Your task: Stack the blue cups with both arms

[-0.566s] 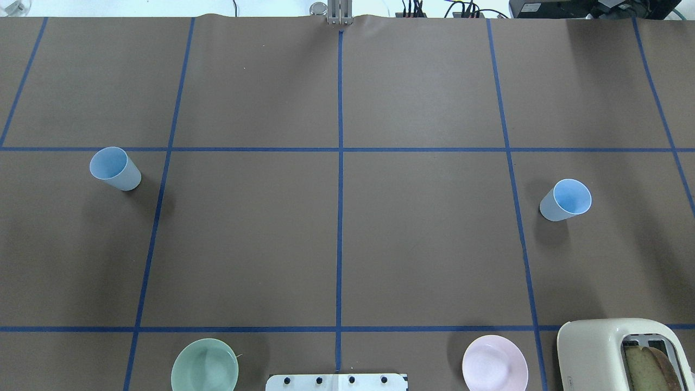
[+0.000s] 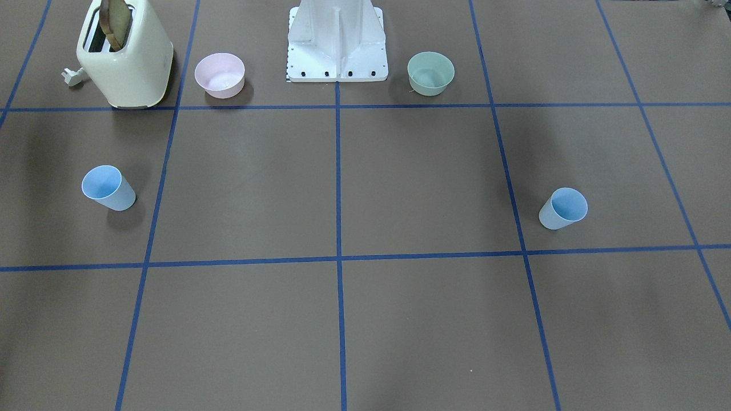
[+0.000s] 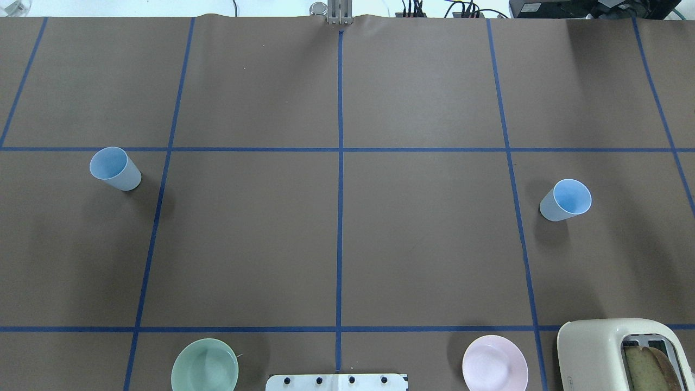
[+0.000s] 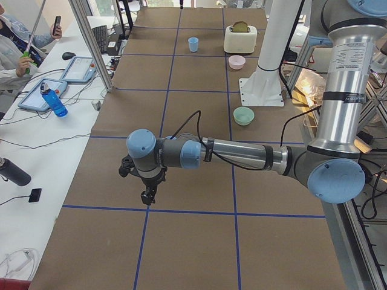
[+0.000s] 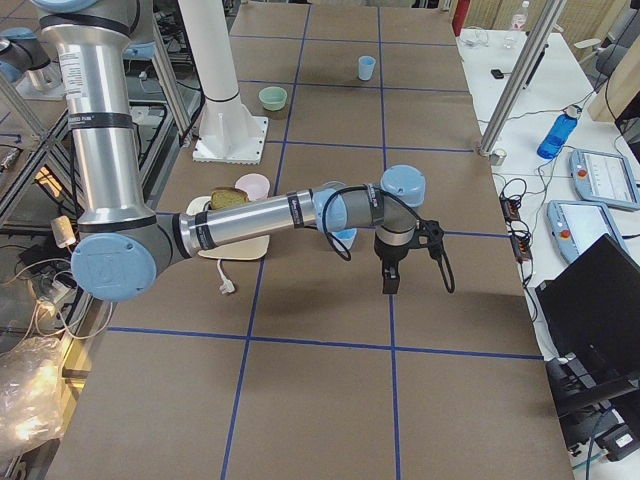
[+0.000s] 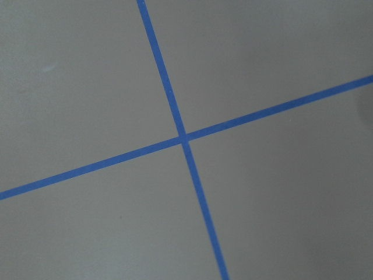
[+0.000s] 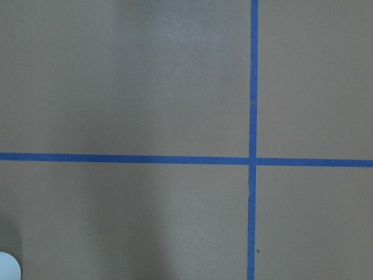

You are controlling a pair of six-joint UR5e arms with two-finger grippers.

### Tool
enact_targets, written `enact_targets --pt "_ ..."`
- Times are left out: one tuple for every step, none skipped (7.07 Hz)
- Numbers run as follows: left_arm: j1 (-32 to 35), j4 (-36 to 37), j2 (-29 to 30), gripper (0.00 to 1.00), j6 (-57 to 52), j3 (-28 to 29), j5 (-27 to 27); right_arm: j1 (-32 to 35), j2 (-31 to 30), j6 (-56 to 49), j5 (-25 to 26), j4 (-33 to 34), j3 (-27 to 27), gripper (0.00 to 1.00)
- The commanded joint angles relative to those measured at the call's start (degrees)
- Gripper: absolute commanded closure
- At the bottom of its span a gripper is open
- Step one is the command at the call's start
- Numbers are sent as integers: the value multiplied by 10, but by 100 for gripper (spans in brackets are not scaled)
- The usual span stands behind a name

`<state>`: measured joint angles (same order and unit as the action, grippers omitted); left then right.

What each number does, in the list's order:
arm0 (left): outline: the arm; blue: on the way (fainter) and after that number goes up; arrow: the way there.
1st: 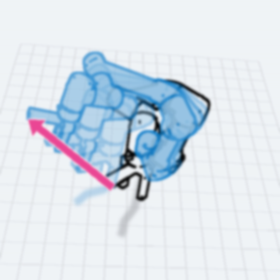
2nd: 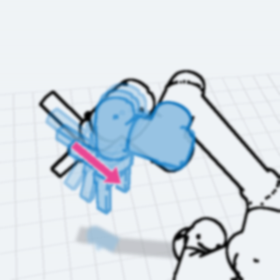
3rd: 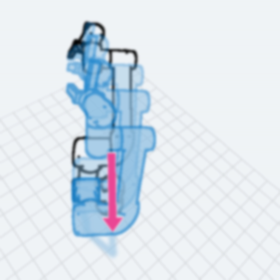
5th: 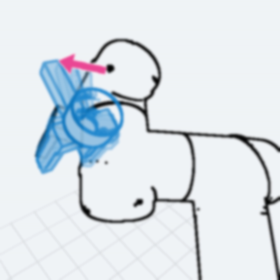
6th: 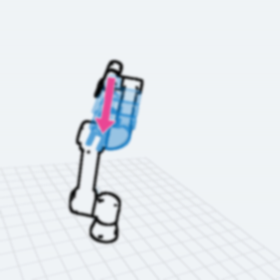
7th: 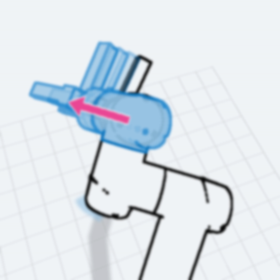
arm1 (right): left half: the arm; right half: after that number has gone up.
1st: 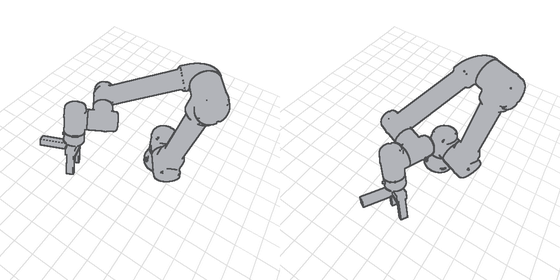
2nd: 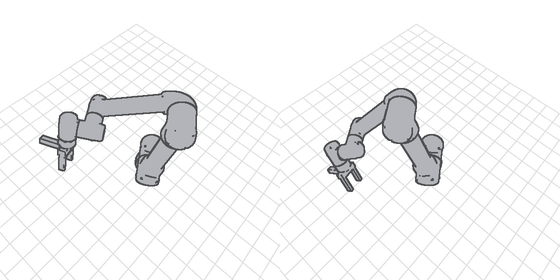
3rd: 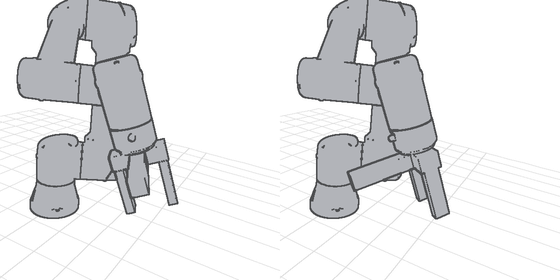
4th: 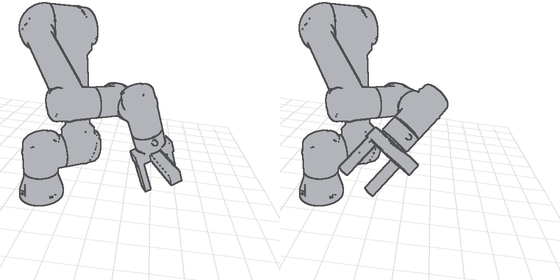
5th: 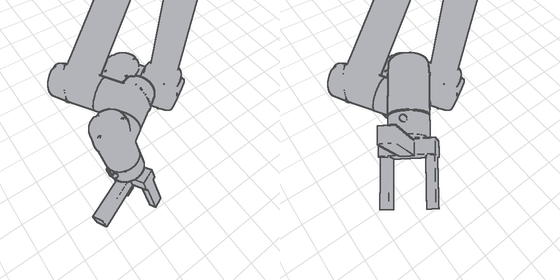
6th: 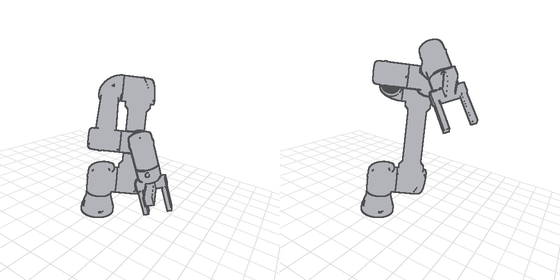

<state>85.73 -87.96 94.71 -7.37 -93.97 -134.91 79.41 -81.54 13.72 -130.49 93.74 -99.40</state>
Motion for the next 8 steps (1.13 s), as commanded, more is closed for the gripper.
enact_targets --pt "-78 -81 -1 1 161 -22 0 -41 38 19 -1 -1 -10 0" --pt "-117 -137 -1 1 241 -22 0 -56 33 24 -7 -1 -26 0" --pt "-153 -171 0 2 303 -22 0 -71 24 26 -20 -5 -35 0" --pt "-172 -183 5 2 343 -23 0 -86 7 30 -34 -36 -39 0" --pt "-184 -183 16 2 365 -21 0 -100 -38 38 -34 -105 -38 0" --pt "-191 -185 18 2 380 -23 0 -121 -47 114 -35 -161 -38 0" --pt "-199 -192 19 3 393 -22 0 -151 -68 158 -28 -213 -37 0" --pt "-209 -192 27 8 407 -19 1 -157 -84 160 -27 -241 -34 0"
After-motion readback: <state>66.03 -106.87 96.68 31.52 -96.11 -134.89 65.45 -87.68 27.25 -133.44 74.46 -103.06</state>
